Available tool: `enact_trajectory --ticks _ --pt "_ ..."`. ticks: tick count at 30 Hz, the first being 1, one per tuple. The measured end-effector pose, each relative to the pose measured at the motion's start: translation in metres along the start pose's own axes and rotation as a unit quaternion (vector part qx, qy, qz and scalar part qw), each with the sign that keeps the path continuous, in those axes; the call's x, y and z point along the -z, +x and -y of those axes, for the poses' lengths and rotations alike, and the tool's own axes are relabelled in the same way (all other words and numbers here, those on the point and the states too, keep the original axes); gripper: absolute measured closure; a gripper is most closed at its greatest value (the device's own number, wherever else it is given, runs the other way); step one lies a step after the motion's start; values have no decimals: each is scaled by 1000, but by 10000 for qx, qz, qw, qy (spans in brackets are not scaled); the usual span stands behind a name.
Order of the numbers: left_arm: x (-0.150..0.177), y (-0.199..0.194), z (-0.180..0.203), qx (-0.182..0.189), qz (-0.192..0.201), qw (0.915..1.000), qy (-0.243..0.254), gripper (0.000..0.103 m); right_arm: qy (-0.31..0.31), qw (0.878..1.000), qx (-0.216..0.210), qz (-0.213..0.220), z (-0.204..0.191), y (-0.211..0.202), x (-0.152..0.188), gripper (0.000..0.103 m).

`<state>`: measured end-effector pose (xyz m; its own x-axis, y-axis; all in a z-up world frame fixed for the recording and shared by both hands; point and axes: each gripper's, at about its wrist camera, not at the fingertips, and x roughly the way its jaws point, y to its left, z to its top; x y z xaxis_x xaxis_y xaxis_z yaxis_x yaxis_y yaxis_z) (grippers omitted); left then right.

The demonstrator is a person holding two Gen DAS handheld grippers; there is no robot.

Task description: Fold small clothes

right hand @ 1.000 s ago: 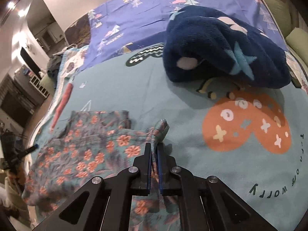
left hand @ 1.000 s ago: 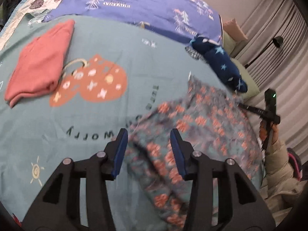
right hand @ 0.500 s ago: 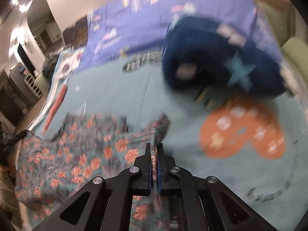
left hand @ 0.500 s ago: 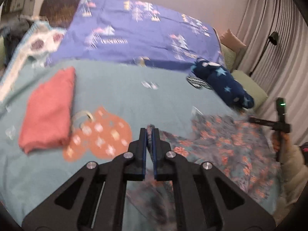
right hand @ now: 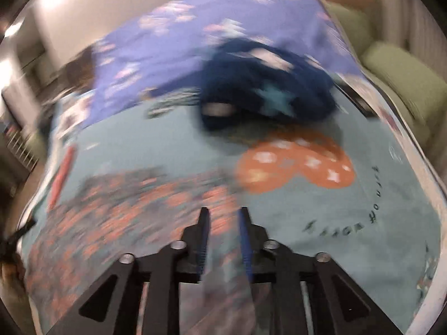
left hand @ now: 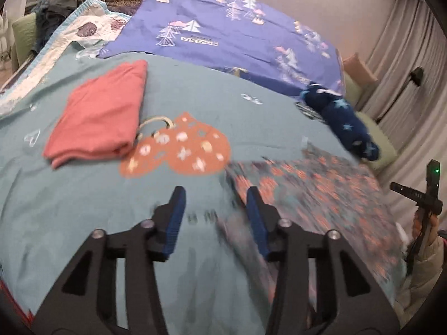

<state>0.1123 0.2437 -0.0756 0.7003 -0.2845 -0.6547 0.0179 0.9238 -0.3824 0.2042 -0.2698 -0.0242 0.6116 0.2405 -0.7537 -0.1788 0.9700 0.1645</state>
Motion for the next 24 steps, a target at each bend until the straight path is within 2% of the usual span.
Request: enact_trajectory --ticks 2,4,7,8,10,11,12,14,18,21,24 --pt "17 -15 3 200 -108 9997 -19 55 -725 9966 -379 -16 -53 -19 18 66" --pt "37 -26 10 295 -236 9993 75 54 -1510 9858 -723 -97 -111 -30 42 59" --pt "61 -39 14 322 -315 9988 171 49 -2636 9567 -1204 -283 -200 -34 91 58" --pt "66 -42 11 318 -315 9989 138 48 -3025 9434 -1334 -277 -231 -35 111 58" --pt "73 -48 4 274 -269 9993 -23 48 -3537 9249 -1383 -164 -268 -38 138 57" --pt "76 -53 -2 246 -201 9993 -172 48 -3774 9157 -1377 -66 -286 -39 150 53" --pt "79 -58 -10 255 -108 9989 -373 48 -4012 9065 -1314 31 -303 -39 164 48" --pt "87 -69 -22 387 71 9968 -700 47 -4269 8961 -1204 159 -327 -33 181 44" --pt "98 -81 -37 444 216 9943 -947 47 -4707 8807 -426 330 -356 -7 208 44" --pt "99 -85 -46 514 285 9925 -1073 45 -4775 8777 21 406 -373 16 215 44" --pt "95 -84 -54 640 329 9898 -1232 44 -4725 8788 222 629 -385 28 215 44"
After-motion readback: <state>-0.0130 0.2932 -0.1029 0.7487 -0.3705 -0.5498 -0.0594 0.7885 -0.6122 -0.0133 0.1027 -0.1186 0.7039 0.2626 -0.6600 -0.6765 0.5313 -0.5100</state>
